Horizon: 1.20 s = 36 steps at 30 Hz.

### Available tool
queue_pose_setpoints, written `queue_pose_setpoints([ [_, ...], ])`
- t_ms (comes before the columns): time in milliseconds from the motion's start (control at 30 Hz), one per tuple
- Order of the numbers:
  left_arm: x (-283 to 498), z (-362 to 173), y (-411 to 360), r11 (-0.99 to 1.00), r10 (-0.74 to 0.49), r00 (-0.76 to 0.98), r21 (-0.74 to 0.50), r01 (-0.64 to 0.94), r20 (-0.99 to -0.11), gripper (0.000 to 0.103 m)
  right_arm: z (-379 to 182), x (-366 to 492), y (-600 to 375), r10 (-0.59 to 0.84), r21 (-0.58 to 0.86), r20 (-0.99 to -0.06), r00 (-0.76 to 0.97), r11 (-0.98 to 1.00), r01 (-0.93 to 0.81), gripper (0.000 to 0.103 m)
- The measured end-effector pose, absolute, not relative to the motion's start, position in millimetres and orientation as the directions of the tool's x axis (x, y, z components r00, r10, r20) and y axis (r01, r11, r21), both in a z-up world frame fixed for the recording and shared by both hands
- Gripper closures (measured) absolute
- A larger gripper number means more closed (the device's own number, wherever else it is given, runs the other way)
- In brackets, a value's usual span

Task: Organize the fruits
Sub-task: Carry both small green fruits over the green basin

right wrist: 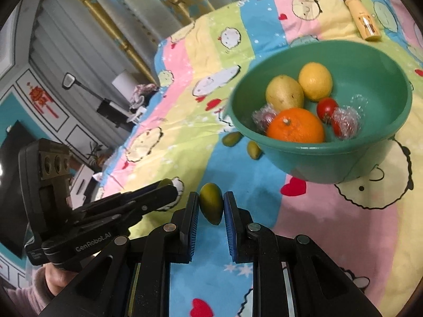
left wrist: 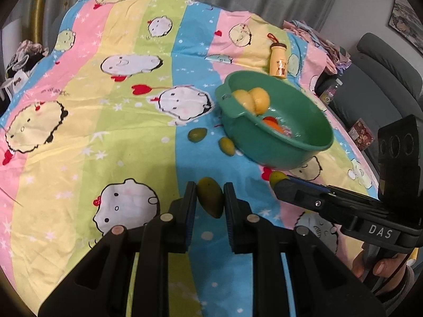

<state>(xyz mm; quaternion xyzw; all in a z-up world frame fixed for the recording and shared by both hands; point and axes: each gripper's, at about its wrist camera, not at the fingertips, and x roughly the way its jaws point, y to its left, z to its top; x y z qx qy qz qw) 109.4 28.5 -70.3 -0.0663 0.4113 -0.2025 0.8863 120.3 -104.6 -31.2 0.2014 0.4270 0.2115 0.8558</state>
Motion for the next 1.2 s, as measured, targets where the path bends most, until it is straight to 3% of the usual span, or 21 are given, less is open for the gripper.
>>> queue_pose_setpoints([
  [567, 114.4, -27.0, -15.2, 0.878, -0.461, 0.608, -0.233, 0.417, -0.646, 0.083, 8.5, 107.2, -151.3, 0.51, 0.55, -0.544, 0.666, 0.817, -0.176, 0.081],
  [1200, 162.3, -21.2, -70.3, 0.848, -0.493, 0.564, -0.222, 0.481, -0.663, 0.083, 3.8, 133.5, -205.5, 0.456, 0.566, -0.515, 0.726, 0.817, -0.111, 0.082],
])
